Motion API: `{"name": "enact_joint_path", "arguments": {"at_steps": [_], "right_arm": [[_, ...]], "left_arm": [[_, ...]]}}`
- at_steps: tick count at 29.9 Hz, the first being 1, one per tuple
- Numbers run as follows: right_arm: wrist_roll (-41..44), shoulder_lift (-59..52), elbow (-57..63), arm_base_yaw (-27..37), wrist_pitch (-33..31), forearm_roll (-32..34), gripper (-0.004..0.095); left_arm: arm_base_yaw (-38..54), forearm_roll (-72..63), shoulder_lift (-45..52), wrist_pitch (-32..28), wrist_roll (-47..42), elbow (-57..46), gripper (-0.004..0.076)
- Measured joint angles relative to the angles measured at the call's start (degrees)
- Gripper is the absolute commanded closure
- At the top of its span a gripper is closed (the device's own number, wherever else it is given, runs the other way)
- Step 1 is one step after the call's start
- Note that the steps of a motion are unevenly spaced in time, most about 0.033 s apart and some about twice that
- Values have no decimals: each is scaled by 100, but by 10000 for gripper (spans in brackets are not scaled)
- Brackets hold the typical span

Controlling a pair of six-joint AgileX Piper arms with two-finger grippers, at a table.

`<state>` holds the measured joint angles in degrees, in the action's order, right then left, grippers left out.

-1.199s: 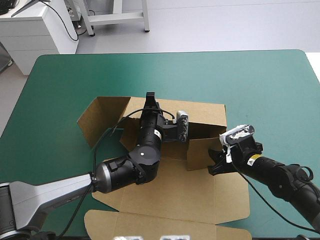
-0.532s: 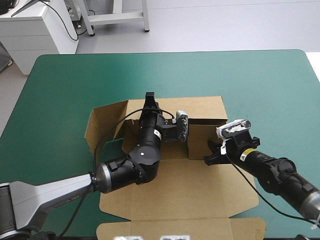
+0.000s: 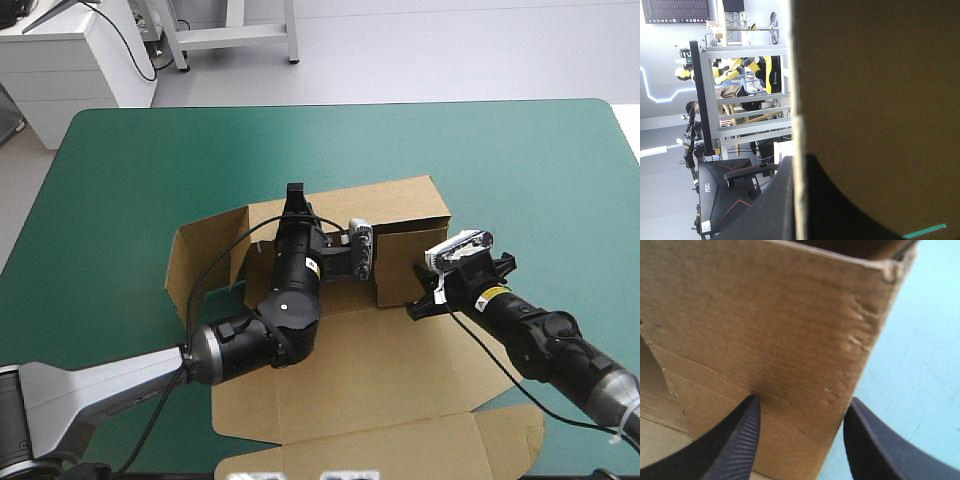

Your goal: Fold the box

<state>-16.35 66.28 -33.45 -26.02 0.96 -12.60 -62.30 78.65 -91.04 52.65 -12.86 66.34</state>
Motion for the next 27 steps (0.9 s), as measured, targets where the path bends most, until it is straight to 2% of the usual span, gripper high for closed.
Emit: {"name": "enact_joint_path", "arguments": {"at_steps": [4, 6, 8, 10, 11, 25, 27], "right_arm": [[-79, 94, 12, 0, 199, 0, 457], [-139, 135, 12, 0, 274, 0, 522], [-159, 162, 12, 0, 329, 0, 678], [-176, 172, 19, 5, 358, -5, 888], [-181, 172, 26, 5, 366, -5, 922], [-207, 201, 29, 5, 392, -15, 926], [-207, 201, 29, 5, 321, -15, 902]], "left_arm": [[4, 12, 0, 27, 0, 0, 731], [6, 11, 0, 26, -5, 0, 731], [11, 18, 0, 42, -12, 0, 731], [11, 32, 0, 47, -12, 0, 731], [11, 39, 0, 51, -12, 0, 731], [16, 75, 0, 96, -39, 0, 731], [16, 75, 0, 90, -39, 0, 731]]}}
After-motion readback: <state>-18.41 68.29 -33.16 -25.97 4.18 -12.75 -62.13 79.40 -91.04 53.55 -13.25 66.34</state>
